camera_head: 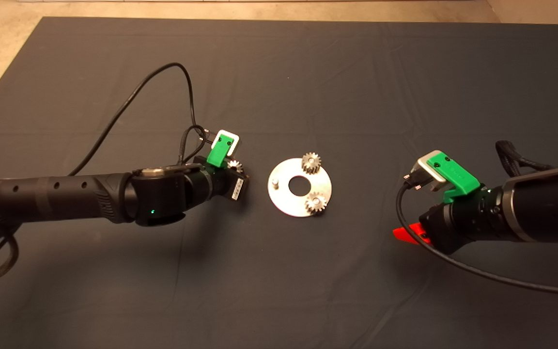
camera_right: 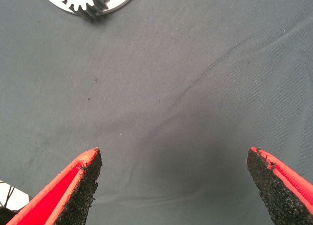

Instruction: Install three planetary gears onto the carrier pins

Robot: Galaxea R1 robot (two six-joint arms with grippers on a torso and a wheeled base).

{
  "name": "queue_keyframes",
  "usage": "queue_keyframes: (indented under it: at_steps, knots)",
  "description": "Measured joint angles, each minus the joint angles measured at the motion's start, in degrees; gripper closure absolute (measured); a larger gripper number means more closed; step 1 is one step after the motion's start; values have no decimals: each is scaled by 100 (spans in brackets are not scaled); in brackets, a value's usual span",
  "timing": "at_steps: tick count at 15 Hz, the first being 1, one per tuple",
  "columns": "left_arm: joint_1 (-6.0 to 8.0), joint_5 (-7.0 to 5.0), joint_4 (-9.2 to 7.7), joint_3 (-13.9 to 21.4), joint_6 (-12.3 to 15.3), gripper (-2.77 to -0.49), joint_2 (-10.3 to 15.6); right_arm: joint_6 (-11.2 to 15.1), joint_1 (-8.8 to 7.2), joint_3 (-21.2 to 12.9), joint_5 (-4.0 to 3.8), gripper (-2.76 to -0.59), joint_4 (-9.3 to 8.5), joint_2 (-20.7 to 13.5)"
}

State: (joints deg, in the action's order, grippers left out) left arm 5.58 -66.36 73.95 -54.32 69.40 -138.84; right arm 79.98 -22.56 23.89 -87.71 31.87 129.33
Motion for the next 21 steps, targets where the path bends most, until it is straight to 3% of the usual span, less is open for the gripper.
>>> queue_keyframes:
  at_steps: [9, 12, 16, 18, 21]
  knots:
    - [-5, 7, 2, -4, -2, -104, 13, 0, 0, 0, 0, -220, 0, -13]
    - [-63, 59, 111, -4, -2, -101, 26, -2, 2, 0, 1, -220, 0, -13]
    - [-63, 71, 113, -4, -6, -94, 37, 0, 0, 0, 1, -220, 0, -14]
    - [-66, 137, 113, -2, -48, -92, 68, -1, 1, 0, 0, -220, 0, -13]
    - [-94, 112, 110, 113, -198, -84, 146, -2, 2, 0, 1, -220, 0, -17]
